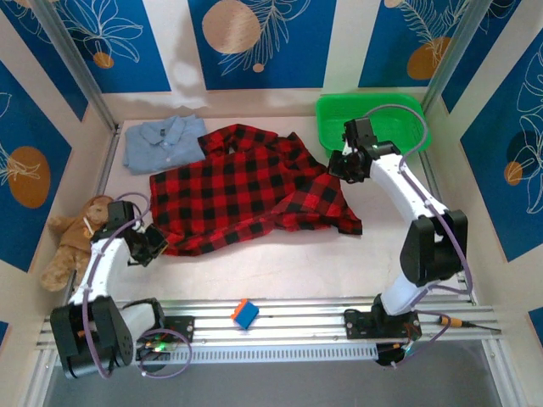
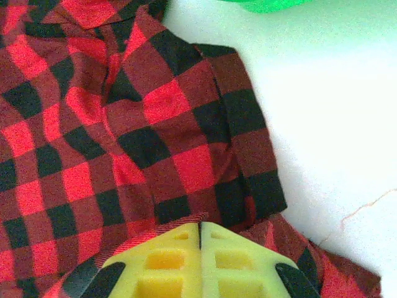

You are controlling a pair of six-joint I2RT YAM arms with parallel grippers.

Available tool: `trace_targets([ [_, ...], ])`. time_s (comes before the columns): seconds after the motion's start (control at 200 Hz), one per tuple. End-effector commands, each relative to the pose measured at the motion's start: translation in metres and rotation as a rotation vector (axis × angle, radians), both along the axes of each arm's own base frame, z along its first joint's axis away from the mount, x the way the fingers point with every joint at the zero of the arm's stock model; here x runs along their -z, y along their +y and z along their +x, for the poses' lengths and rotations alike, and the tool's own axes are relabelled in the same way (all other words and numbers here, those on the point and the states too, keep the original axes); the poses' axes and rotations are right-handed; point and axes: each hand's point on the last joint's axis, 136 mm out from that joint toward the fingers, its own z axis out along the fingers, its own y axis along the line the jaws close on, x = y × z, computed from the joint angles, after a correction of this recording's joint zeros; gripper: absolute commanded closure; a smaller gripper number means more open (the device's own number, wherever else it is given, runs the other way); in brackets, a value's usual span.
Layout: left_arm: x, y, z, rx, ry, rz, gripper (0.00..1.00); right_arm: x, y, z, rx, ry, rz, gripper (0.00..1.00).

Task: Fold and stack the long sleeve shirts

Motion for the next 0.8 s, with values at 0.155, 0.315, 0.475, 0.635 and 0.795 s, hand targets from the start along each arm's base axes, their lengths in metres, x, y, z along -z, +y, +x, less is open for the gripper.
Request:
trace_targets([
  [0.155, -0.024, 0.015, 0.03, 0.068, -0.062, 0.075, 0.96, 0.008, -0.006, 0.021, -0.038, -0.001, -0.167, 1.0],
  [0.315, -0.024, 0.016, 0.042, 0.1, -0.05, 0.069, 0.96, 0.014, -0.006, 0.03, -0.047, 0.009, -0.227, 1.0],
  [0.475, -0.023, 0.021, 0.054, 0.129, -0.033, 0.088, 0.96, 0.019, -0.004, 0.035, -0.063, 0.016, -0.273, 1.0],
  [0.635, -0.025, 0.025, 0.07, 0.154, -0.028, 0.096, 0.96, 0.025, -0.003, 0.039, -0.069, 0.024, -0.3, 1.0],
  [0.795, -0.022, 0.029, 0.08, 0.176, -0.018, 0.107, 0.95, 0.032, -0.003, 0.042, -0.081, 0.035, -0.348, 1.0],
])
